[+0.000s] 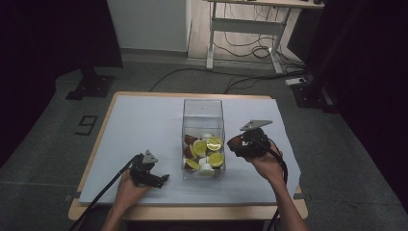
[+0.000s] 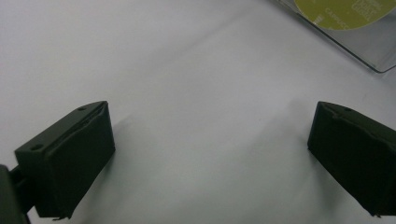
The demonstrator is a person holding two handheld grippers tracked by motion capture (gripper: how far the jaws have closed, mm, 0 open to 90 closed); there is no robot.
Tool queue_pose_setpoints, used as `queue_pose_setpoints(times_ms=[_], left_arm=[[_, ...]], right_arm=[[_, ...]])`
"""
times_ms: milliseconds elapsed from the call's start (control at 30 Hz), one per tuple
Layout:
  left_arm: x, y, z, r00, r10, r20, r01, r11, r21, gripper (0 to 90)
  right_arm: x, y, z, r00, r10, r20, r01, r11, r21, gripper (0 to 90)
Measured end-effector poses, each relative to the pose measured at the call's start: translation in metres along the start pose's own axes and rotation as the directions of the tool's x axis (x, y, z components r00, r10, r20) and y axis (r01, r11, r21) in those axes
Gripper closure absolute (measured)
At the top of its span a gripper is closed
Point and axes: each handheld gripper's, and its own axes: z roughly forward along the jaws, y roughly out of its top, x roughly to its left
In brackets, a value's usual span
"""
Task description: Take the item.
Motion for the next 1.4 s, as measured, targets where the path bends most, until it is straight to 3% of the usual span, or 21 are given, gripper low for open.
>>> queue_pose_setpoints(times_ms=[700, 1400], left_arm=[[0.000, 0.000, 0.000, 1.0000, -0.002, 0.002, 0.002, 1.0000, 0.001, 0.1], [0.000, 0.000, 0.000, 1.0000, -0.002, 0.000, 0.002, 1.0000, -0.001, 0.1]], right_arm=[[-0.027, -0.028, -0.010, 0.9966, 0.046, 0.069, -0.048, 0.999, 0.016, 41.2], [-0.033, -0.059, 0.006, 0.9932, 0.067, 0.095, -0.071, 0.997, 0.035, 41.1]])
